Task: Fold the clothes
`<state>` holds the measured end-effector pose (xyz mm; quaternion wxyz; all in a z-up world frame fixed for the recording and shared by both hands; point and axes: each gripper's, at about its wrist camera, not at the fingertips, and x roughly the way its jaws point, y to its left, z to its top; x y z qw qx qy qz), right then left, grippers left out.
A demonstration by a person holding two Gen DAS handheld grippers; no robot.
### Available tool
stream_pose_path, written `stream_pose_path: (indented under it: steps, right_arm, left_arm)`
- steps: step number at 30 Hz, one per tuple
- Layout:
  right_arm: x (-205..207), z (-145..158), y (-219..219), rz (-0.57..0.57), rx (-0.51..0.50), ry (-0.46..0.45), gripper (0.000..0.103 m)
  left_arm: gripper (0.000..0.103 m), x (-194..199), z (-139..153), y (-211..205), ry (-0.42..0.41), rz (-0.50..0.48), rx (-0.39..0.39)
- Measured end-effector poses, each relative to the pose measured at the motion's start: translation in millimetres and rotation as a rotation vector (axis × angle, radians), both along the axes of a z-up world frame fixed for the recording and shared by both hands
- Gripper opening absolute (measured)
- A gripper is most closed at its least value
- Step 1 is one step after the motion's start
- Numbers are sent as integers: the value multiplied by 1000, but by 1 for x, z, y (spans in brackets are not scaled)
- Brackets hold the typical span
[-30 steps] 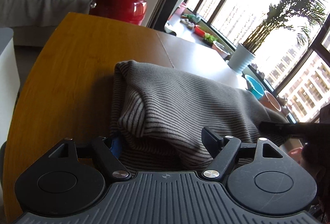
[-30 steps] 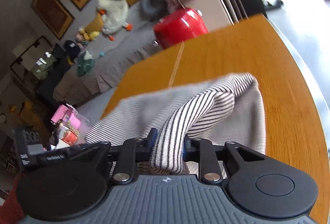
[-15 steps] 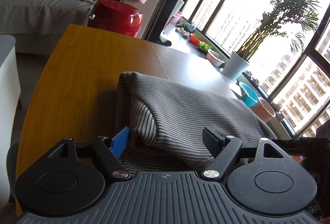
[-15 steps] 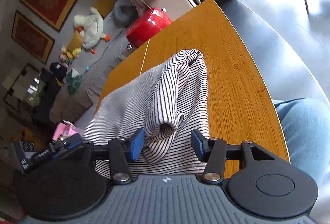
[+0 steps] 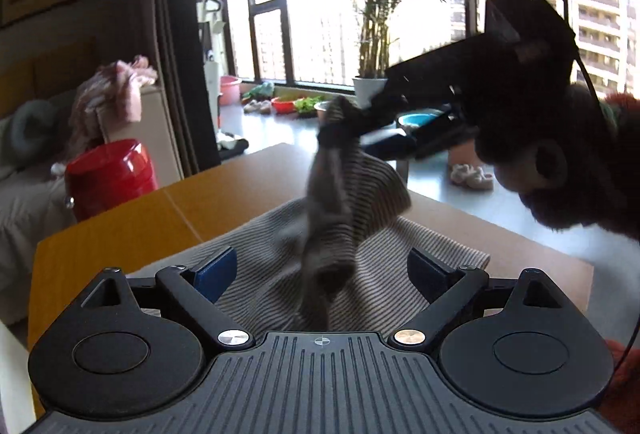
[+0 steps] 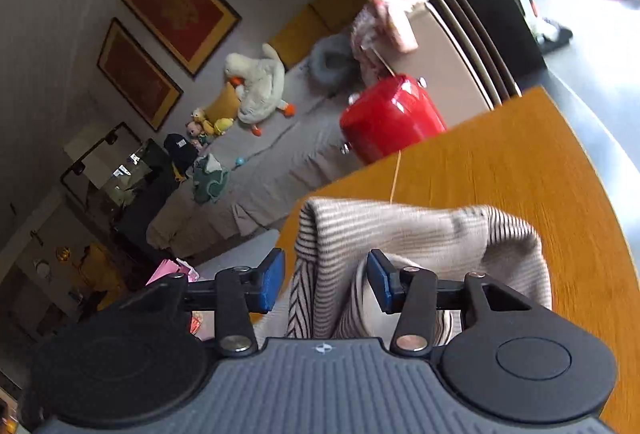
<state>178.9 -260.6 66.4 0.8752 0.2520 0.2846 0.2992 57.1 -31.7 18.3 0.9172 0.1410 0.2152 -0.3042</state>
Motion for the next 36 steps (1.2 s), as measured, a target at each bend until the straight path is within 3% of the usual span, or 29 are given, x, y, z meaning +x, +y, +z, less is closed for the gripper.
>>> stream_pose_path:
  steps: [3,6,12,18,19,21,24,28,33,36]
  right_arm:
    - [-12,16,-14,-67,-55,-65,46]
    - [-28,16,-33,-127,-94,-74,48]
    - [-34,-40,-44,-120,-58,132,53]
    - [-31,-99,-34,-78,-29,309,54]
    - [-28,-101,-28,-74,-32,303,52]
    - [-23,-96,-15,-70,-58,260,28]
    - [-30,-63,-9,-35,-81,122,22]
    - [-44,-38,-21,-24,-110,42,21]
    - [-43,-92,-36,-95,-176,187,22]
    - [-49,-108,-47,-114,-98,178,21]
  left_arm:
    - [95,14,-16,-29,-12,-21,66]
    - [93,22,-29,-32,54,-55,50]
    - [94,14,-52,-25,178,-132,44]
    - [95,10,-57,-6,226,-78,11]
    - [95,9,-55,-1,232,-66,-10]
    - [96,7,-50,8,241,-43,-48]
    - [96,0,-43,20,231,-16,-78]
    - [98,8,-33,57,237,159,-166]
    - [99,22,-21,106,247,396,-285]
    - [99,42,-29,115,325,446,-294]
